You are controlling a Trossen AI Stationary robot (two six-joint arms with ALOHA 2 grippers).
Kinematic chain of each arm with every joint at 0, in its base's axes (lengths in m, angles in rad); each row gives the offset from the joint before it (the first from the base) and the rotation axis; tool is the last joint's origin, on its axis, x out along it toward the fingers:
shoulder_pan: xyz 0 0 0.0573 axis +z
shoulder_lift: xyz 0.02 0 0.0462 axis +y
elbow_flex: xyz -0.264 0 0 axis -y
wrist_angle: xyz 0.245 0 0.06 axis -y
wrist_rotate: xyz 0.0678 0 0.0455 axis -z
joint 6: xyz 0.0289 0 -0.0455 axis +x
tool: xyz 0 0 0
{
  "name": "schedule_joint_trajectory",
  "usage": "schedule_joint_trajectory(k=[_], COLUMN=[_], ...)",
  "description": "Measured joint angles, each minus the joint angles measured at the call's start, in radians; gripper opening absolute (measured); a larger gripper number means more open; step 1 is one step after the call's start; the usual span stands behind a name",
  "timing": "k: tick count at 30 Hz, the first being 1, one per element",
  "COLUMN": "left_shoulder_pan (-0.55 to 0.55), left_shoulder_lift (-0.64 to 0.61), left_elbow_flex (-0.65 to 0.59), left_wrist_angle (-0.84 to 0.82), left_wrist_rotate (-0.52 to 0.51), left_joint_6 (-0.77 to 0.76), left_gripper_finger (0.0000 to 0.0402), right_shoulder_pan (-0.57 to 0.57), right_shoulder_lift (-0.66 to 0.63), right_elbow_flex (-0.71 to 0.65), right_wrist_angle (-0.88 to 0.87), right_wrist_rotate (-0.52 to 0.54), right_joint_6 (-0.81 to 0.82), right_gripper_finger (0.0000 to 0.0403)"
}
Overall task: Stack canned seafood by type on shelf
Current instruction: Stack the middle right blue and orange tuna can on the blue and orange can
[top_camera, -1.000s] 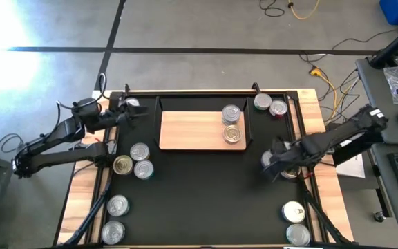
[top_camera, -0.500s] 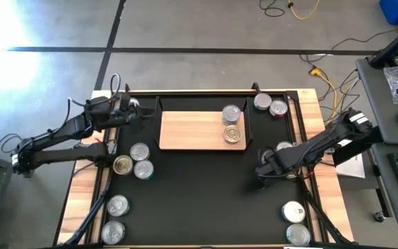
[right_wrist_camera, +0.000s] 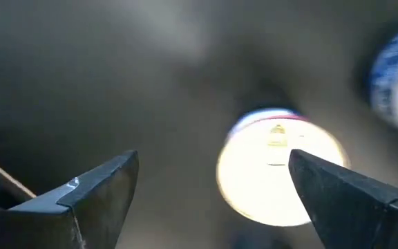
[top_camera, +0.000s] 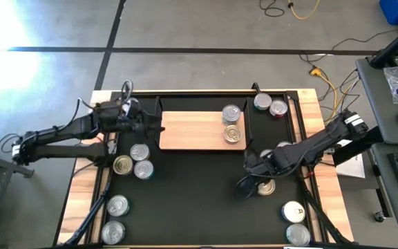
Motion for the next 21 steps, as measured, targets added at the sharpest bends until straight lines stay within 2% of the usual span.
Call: schedule_joint_trajectory(k=[5,9,13,18,21], left_shoulder_pan=[-0.11,-0.262,-0.447,-0.654,-0.732], left_shoulder_lift=[0.074,0.157,0.247,0.368,0.429], left_elbow_flex=[0.0,0.0,0.001,0.042,0.107], left_wrist_angle=[-0.002,-0.005,-0.005,-0.008,-0.066], left_wrist_rotate=[-0.002,-0.039,-0.187,-0.409,-0.486], left_joint_6=[0.004,-0.004,-0.064,-0.185,-0.238], left_gripper_finger=[0.0398,0.0398,0.0398,0.0398,0.0398], right_shoulder_pan=[0.037,0.075,0.114,0.152,0.155], right_shoulder_lift=[-0.003,-0.003,0.005,0.023,0.037], right_elbow_flex=[0.011,-0.061,-0.141,-0.202,-0.225], right_wrist_angle=[-0.247,-0.298,-0.297,-0.292,-0.234], right_wrist_rotate=[0.008,-0.005,-0.015,0.074,0.101], right_joint_6=[-0.065,-0.154,-0.279,-0.431,-0.526], right_gripper_finger=[0.0365,0.0365,0.0365,0.0365,0.0365])
